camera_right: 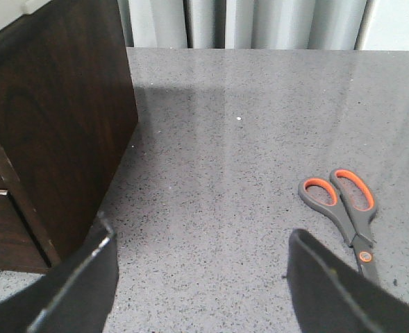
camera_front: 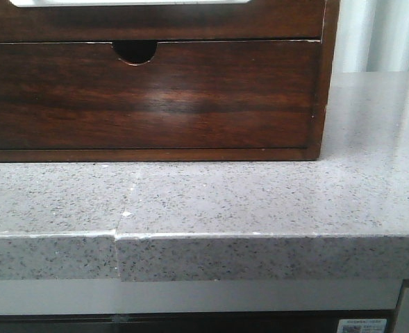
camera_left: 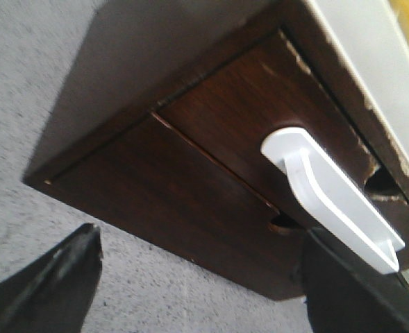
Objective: Put scissors in drawer with both arms
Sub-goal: 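Grasp the white drawer handle with the left gripper, then pull the drawer open toward the robot with the left gripper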
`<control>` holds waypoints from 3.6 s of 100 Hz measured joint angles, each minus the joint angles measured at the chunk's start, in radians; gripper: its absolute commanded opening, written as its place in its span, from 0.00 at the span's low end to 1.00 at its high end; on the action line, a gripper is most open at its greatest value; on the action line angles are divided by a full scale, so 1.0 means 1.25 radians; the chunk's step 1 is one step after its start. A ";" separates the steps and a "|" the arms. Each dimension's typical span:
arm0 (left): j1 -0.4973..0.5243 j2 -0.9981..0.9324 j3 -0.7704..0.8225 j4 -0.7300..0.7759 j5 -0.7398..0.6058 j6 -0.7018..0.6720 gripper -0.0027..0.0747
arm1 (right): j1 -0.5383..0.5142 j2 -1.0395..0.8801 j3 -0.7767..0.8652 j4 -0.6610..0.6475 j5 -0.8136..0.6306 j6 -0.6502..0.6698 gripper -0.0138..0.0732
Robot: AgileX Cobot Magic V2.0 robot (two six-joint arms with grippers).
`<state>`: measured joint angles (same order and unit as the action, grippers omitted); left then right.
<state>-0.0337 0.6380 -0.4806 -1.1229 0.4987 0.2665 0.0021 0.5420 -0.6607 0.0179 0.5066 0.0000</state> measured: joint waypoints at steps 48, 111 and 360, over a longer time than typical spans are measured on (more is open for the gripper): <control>0.000 0.274 -0.062 -0.454 0.200 0.457 0.47 | 0.000 0.000 0.000 0.000 0.000 0.000 0.69; -0.012 0.454 -0.147 -0.518 0.321 0.543 0.47 | 0.000 0.000 0.000 0.001 0.000 0.000 0.69; -0.051 0.127 0.036 -0.392 0.374 0.487 0.53 | 0.000 0.000 0.000 0.001 0.005 0.000 0.69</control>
<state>-0.0978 0.7965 -0.4351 -1.6126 0.9658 0.8758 0.0021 0.5420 -0.6607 0.0186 0.5125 0.0000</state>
